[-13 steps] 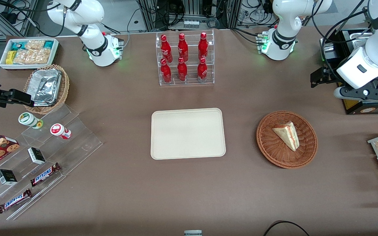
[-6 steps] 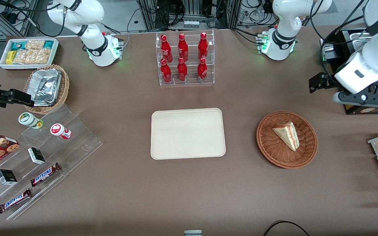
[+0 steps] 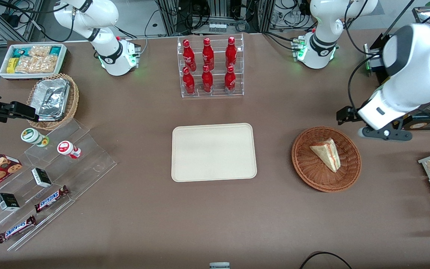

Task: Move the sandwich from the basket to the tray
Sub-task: 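Lower the open left gripper over the wrapped sandwich in the basket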

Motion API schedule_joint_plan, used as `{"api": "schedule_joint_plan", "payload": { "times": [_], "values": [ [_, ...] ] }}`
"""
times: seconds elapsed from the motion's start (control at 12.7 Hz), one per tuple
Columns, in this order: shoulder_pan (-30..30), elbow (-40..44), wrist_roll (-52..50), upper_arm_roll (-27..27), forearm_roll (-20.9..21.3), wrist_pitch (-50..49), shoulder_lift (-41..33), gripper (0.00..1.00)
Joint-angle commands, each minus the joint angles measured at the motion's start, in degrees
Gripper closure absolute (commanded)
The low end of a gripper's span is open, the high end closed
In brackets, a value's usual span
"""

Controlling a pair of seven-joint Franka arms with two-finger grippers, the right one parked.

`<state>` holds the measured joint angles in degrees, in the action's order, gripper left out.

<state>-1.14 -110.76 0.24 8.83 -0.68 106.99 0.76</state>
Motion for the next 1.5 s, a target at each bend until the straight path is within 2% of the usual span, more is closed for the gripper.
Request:
{"api": "schedule_joint_plan", "payload": {
  "times": [0.0,0.31,0.47,1.02,1.42],
  "values": [
    [0.0,-6.8,0.5,-0.1,-0.2,8.5,-0.9,0.00],
    [-0.1,-15.1,0.3,-0.2,-0.3,22.6,1.0,0.00],
    [-0.4,-15.0,-2.0,-0.2,-0.4,23.2,2.7,0.00],
    [-0.2,-15.3,-37.6,-0.2,-0.3,28.3,6.8,0.00],
    [-0.3,-15.8,-40.1,-0.2,-0.2,28.7,7.5,0.00]
  ]
}}
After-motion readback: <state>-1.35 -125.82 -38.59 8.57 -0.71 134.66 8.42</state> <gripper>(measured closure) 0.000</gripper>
